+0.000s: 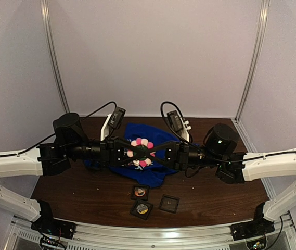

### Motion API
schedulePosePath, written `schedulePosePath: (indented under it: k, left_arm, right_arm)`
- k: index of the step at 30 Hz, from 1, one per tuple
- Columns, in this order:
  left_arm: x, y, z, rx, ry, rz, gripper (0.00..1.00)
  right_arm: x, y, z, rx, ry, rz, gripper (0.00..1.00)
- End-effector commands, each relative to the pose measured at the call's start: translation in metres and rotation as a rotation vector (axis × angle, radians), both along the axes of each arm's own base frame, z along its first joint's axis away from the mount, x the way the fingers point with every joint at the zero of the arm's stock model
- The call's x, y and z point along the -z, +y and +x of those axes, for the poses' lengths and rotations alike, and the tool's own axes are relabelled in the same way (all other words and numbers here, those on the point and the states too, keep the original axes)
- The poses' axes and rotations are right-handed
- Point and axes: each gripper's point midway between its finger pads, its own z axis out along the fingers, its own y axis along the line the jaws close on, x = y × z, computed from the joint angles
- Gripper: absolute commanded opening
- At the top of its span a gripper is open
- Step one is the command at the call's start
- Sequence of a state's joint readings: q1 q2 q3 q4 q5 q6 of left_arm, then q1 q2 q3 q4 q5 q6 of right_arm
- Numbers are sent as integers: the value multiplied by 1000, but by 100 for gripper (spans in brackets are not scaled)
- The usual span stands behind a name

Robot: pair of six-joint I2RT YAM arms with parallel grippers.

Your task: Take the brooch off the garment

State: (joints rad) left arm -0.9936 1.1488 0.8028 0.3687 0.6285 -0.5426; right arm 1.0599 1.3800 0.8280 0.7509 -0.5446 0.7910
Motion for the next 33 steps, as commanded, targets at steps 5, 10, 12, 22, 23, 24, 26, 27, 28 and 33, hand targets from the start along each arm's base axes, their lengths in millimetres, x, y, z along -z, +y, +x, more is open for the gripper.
schedulePosePath:
  k: [5, 10, 12, 22, 23, 24, 26, 27, 28, 33]
  left_arm:
    - [-1, -11, -25, 142, -41, 22, 19]
    - [-1, -13, -27, 164, -39, 24, 19]
    - [-1, -13, -27, 171, -40, 23, 20]
    - [-2, -14, -32, 209, -43, 26, 21]
    - [-2, -14, -32, 209, -43, 26, 20]
    - [-2, -14, -33, 209, -44, 27, 20]
    - [-2, -14, -33, 214, -44, 27, 20]
    - [-2, -15, -33, 217, -43, 27, 20]
    - [-1, -15, -33, 219, -41, 29, 20]
    - [-1, -16, -35, 235, -42, 38, 21]
  right_arm:
    - [17, 15, 3, -10, 44, -61, 0]
    - [18, 16, 0, -30, 44, -64, 0]
    - [19, 17, 0, -33, 46, -67, 0]
    - [24, 18, 3, -21, 60, -78, 0]
    - [23, 18, 2, -22, 60, -77, 0]
    - [24, 18, 2, -23, 61, -78, 0]
    - [23, 18, 2, -25, 59, -77, 0]
    - [23, 18, 2, -26, 58, -76, 0]
    - [23, 18, 1, -28, 59, -76, 0]
    - [24, 19, 2, -29, 61, -80, 0]
